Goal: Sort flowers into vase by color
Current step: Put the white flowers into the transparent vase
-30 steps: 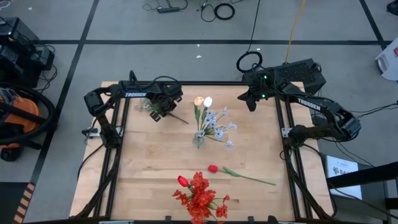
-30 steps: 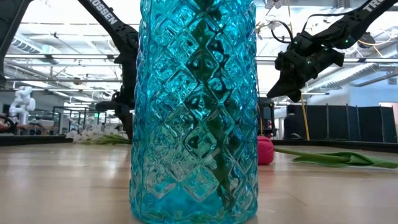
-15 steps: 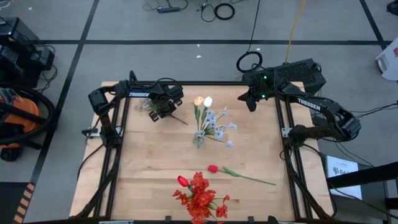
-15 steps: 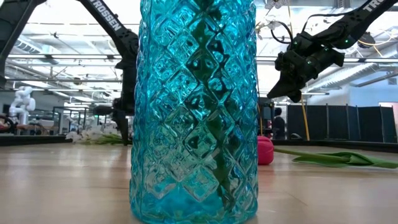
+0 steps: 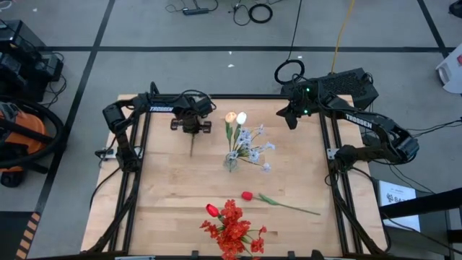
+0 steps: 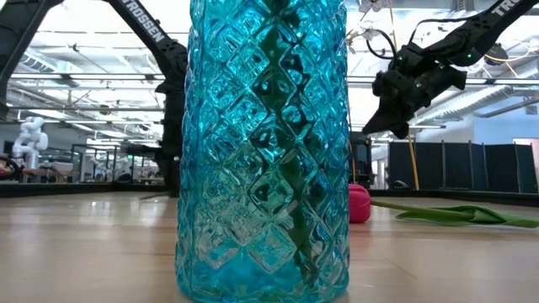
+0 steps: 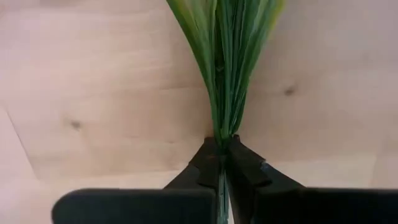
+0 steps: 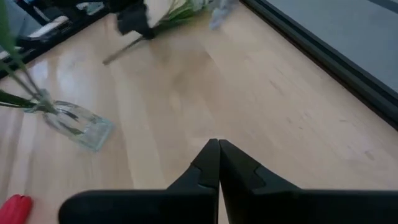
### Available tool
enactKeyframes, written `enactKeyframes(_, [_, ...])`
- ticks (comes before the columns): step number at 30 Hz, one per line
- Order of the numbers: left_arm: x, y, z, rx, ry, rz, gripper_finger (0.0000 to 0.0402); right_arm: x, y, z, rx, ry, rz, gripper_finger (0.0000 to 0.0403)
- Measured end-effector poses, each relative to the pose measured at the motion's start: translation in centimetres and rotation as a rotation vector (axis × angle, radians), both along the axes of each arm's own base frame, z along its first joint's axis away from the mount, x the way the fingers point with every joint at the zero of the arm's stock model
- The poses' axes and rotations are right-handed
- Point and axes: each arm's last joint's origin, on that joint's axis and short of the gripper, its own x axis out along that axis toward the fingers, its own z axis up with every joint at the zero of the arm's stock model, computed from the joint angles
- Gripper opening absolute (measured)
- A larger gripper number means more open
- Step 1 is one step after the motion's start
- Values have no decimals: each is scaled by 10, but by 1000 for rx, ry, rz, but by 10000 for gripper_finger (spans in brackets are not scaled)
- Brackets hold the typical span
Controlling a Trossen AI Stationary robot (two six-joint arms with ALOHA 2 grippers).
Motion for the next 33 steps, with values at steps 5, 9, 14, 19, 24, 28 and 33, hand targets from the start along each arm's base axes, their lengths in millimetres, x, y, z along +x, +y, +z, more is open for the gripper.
enactKeyframes(5, [-6, -10, 5, -66, 104, -220, 9, -1, 0, -2, 1, 27, -19, 0])
enactKeyframes(9, [-3, -20, 20, 32, 114, -445, 7, -2, 4, -5, 50, 63, -15, 0])
enactKeyframes(14, [-13, -43, 33, 191, 85, -577, 7, -7, 10, -11, 124, 127, -18, 0])
enactKeyframes(19, [-35, -70, 46, 402, -248, -609, 5, -9, 13, -15, 171, 181, -47, 0])
enactKeyframes(24, [-64, -93, 59, 659, -525, -514, 5, -8, 14, -16, 189, 213, -118, 0])
enactKeyframes(28, [-83, -106, 67, 877, -745, -434, 5, -3, 14, -14, 147, 187, -95, 0])
enactKeyframes(33, [-92, -117, 87, 1183, -1139, -420, 5, 2, 12, -10, 112, 146, -90, 0])
